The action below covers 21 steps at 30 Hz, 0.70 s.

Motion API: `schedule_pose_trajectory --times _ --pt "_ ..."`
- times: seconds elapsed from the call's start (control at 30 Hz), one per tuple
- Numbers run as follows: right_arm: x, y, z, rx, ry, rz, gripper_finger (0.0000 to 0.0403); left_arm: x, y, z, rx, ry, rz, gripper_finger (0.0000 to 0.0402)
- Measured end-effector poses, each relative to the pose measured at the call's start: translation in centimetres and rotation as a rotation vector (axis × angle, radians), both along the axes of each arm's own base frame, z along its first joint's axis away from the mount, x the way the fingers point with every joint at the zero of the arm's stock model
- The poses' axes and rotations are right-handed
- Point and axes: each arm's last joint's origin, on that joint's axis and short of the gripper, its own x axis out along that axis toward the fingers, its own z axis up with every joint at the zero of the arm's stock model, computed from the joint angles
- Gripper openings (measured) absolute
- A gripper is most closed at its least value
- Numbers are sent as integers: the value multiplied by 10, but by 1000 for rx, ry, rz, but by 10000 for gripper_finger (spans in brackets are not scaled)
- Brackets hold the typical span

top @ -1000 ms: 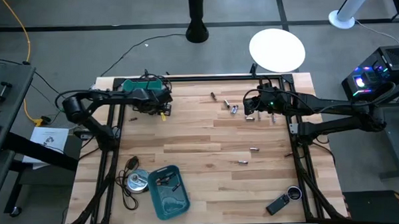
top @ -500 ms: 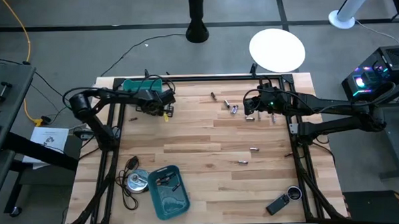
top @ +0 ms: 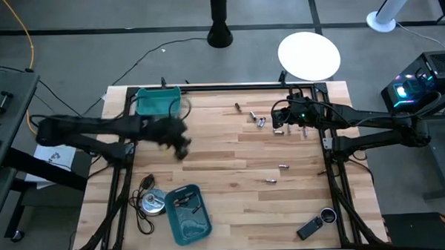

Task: Sort batteries
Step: Put the black battery into the blue bin

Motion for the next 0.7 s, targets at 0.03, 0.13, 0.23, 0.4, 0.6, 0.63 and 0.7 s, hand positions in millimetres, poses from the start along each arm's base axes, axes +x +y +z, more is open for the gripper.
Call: schedule_pose_trajectory --times 0.03,0.13,0.23,0.4,0.6,0.63,0.7 --pt "0 0 0 0 0 0 1 -6 -13 6 -26 -27 -66 31" --pt "0 0 0 1 0 0 1 -22 -49 16 -118 -59 -200 31" --pt "0 0 0 2 -1 -2 1 -27 -81 14 -143 -55 -325 32" --pt "0 0 0 3 -2 -2 1 -17 -115 -5 -130 15 -420 46" --pt "0 0 0 19 -16 -18 1 0 -110 -3 -126 133 -359 121" --pt "0 0 0 20 -16 -18 1 0 -105 -1 -110 158 -351 135" --pt "0 0 0 20 -17 -18 1 0 -93 5 -70 214 -321 159"
